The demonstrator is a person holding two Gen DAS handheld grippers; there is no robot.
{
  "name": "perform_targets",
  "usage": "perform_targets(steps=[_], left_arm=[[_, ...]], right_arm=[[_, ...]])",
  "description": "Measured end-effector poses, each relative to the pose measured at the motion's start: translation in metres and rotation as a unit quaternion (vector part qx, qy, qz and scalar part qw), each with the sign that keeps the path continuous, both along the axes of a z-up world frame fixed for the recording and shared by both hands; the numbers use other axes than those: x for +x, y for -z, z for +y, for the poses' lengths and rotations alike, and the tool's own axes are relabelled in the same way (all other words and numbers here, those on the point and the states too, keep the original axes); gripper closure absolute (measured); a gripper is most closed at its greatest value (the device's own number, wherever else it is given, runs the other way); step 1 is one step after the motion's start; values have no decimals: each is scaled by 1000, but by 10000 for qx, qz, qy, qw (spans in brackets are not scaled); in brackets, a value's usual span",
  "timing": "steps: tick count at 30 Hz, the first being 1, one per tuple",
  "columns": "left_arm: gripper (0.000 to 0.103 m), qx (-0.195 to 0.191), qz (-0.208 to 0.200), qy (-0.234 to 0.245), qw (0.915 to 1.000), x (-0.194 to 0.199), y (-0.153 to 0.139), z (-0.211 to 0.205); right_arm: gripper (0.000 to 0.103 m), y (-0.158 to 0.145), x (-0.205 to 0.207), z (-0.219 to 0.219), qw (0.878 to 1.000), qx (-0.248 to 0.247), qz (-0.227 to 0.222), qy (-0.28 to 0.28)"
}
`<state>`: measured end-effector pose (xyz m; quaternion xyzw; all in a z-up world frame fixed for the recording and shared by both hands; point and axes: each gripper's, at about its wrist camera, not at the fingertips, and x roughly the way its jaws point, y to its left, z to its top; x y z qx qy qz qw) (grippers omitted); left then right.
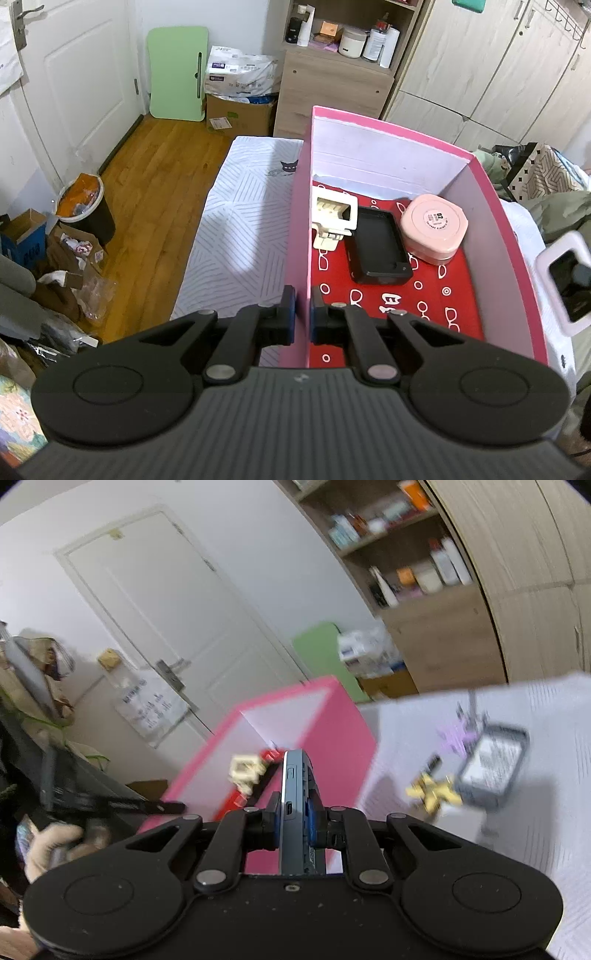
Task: Organize rigid objects
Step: 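Carry the white Wi-Fi router into the pink box and open the right gripper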
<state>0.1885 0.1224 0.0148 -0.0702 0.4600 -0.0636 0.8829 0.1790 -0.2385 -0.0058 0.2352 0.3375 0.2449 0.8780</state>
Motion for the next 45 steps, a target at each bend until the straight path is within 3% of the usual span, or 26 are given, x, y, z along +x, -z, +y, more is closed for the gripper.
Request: perform_targets(steps=[5,9,17,21,24,29,33,37,40,41,42,43,45], left_arm=[[96,-1,-53,-12,10000,-2,0,0],[96,-73,-34,28,10000,-2,0,4],[96,39,18,276,9996,-1,-2,3],[96,26,18,334,9994,0,-2,4],[96,87,-34,339,9994,-1,-1,3],[95,11,-53,343,9994,-2,-1,5],[95,-11,-95,341,9994,-5,0,6],[95,-52,-85,356,9993,-5,0,7],[95,-18,-94,389,9992,-6,-1,6],[95,-22,-96,398,9992,-6,-1,6],[95,-43,-95,387,9992,-6,-1,7],[95,-51,-98,378,9992,-7,-1,8],[95,-62,-100,369,9993,-8,-1,8]], right_arm=[[86,-32,13,18,9988,72,-188,-436],[86,-34,36,49,9951,60,-58,-985],[86,19,120,128,9724,-182,1269,-1947],[86,47,142,160,9569,-235,1824,-2246],[86,60,150,173,9468,10,2152,-2394],[86,61,149,178,9415,-89,2208,-2545],[86,70,154,182,9326,-76,2575,-2527],[85,68,154,187,9354,-383,2376,-2592],[73,62,149,190,9415,-800,2090,-2521],[65,59,147,190,9427,-959,1961,-2522],[48,56,145,193,9441,-1117,1839,-2498],[38,54,143,194,9458,-1218,1738,-2457],[39,50,137,197,9456,-1365,1553,-2511]])
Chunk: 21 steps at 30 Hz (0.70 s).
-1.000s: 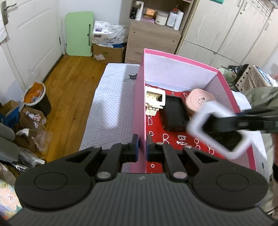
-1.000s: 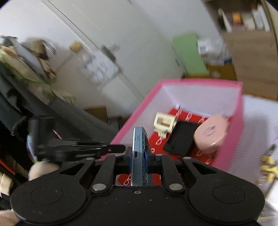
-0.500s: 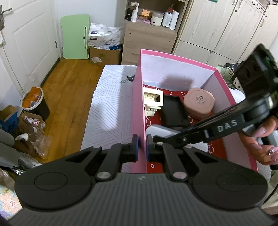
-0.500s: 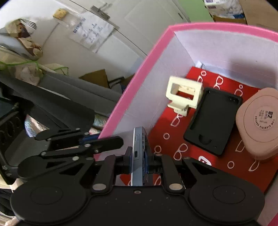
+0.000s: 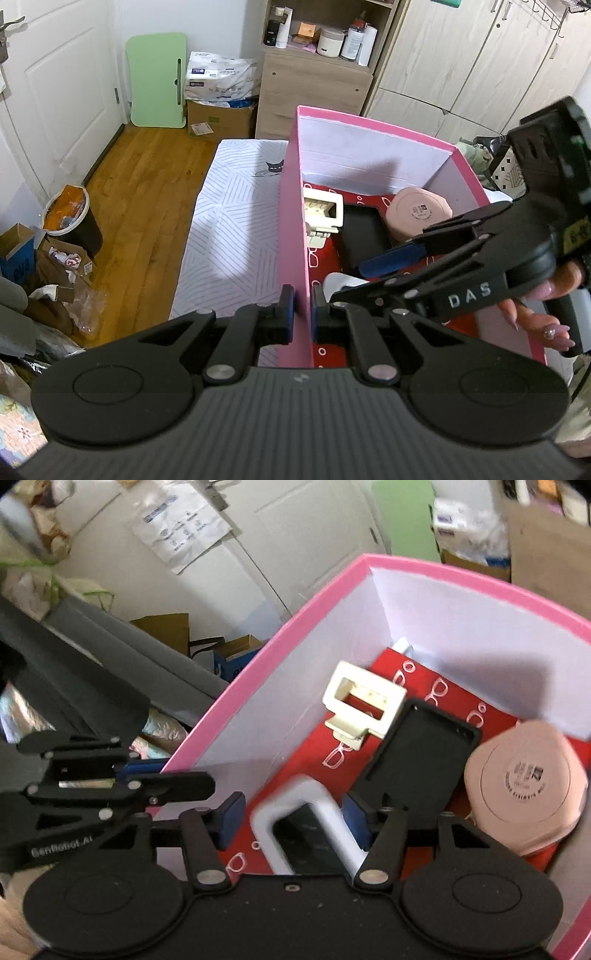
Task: Organize rigid objects
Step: 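Carry the white Wi-Fi router into the pink box and open the right gripper, then grasp the black flat battery on the bed with the right gripper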
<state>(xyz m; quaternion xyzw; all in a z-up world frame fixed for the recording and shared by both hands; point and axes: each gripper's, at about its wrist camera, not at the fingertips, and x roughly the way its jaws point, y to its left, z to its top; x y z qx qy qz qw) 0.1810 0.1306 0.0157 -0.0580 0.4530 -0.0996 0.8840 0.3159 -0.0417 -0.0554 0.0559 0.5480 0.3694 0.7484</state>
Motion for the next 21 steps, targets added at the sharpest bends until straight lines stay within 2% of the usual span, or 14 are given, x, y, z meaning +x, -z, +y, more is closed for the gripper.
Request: perform_targets(steps=[4,9,15,18,21], left_arm=[[95,-23,29,-12,10000,1,-1,1],[96,47,56,-46,10000,3,-1,-2],[96,292,30,-24,9996,2,-2,-12],[96,344,33,-19,9994,3,-2,-13],[96,399,42,-18,9992,2,-3,-15]], right_arm=[[39,-17,-8,-1,9985,-95,-522,-141],[39,-52,-32,-25,9944,272,-1021,-97],[39,-91,-76,-81,9866,319,-1517,504],[38,-96,-101,-113,9803,205,-1745,903],[38,-89,-125,-143,9724,45,-1906,1343]])
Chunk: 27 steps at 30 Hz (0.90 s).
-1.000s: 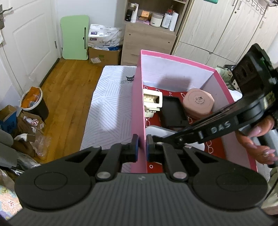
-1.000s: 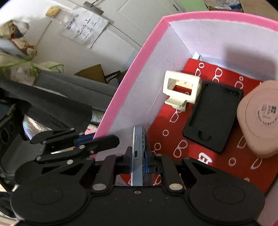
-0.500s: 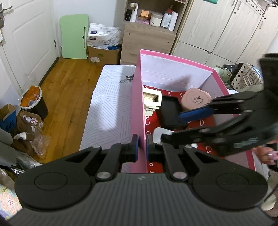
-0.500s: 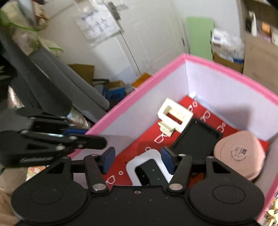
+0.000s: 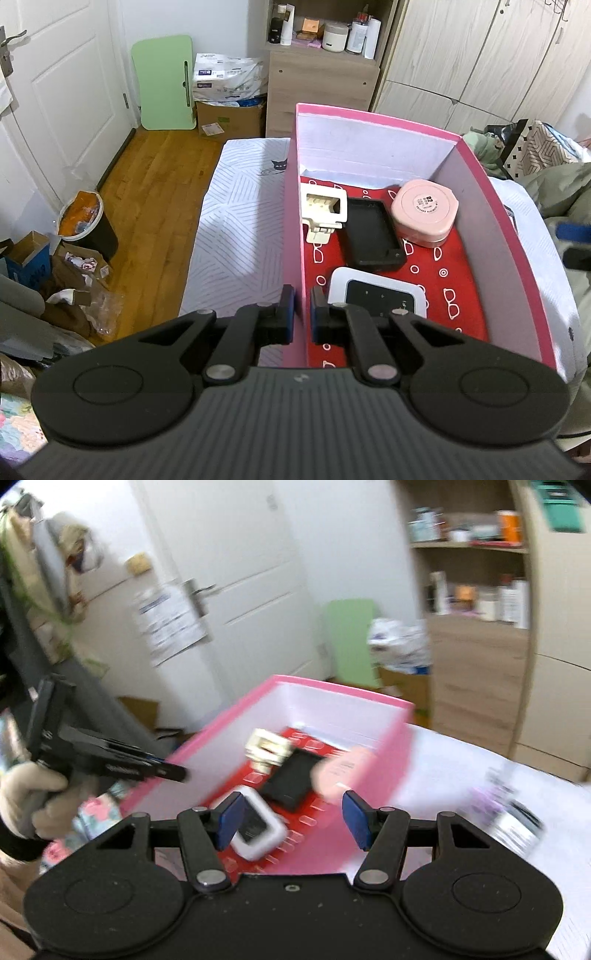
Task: Organize rigid objects
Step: 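Grasp the black flat battery on the bed with the right gripper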
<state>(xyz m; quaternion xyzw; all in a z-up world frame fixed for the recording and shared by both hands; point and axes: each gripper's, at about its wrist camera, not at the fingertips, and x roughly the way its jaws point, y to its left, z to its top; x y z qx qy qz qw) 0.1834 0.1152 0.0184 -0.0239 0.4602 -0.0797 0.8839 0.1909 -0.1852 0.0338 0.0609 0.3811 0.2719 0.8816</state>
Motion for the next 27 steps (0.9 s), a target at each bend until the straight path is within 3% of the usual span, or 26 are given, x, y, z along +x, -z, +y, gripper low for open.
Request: perform_targets(steps=[5,15,27], left_arm=[[95,141,-36,14,9999,-2,0,-6],[97,54,-73,12,10000,-5,4,-1],[97,129,-179,122,9997,-8,5,-2]], right_arm=[[38,37,-33,-27,9974,-268,61,663],[39,110,-72,-21,9950,-167,359,912],[38,130,-68,15,9845,-1301,-500,1064]])
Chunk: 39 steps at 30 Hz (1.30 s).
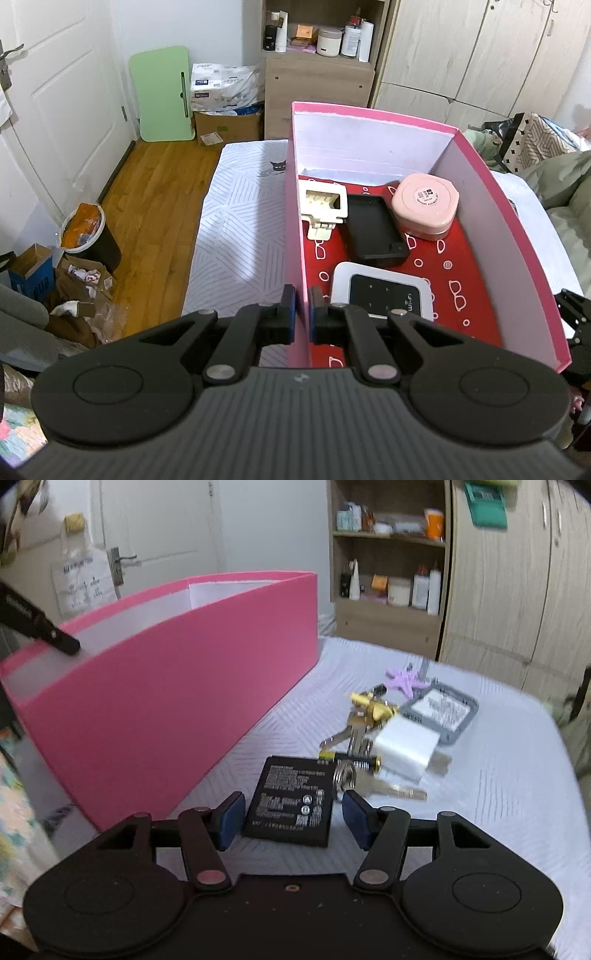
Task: Organize rigid objects
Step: 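Grasp the black flat battery on the bed with the right gripper, then carry the black battery into the box beside the pink case and release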
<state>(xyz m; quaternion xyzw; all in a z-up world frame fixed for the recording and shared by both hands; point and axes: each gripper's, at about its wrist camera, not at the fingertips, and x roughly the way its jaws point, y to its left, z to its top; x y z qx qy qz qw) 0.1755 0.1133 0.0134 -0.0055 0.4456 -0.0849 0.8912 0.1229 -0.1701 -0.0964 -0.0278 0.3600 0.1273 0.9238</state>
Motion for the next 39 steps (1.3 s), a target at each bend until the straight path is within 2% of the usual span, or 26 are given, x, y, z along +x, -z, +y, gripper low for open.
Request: perform_targets(steps=[7,11,14,16,21,30,39], left_arm=[[96,7,-23,82,10000,-2,0,0],[96,-8,-43,89,10000,-2,1,1],[96,-7,-43,87,10000,-2,1,1],[96,-18,-41,82,10000,-2,1,1],[96,-50,-47,66,10000,-3,1,1],[96,-56,-44,69,10000,-3,1,1],[95,-179,-41,1,9998,-3,1,4]], right_arm=[[48,-8,6,-5,9994,109,328,18],[46,-10,10,-3,9986,16,513,-99],[44,-9,13,0,9986,-61,493,-156],[48,-9,14,0,9988,-57,456,-154],[48,-11,12,-6,9984,85,510,-209],[46,-11,2,-2,9986,-67,478,-204],[49,-9,9,-3,9985,-15,350,-409]])
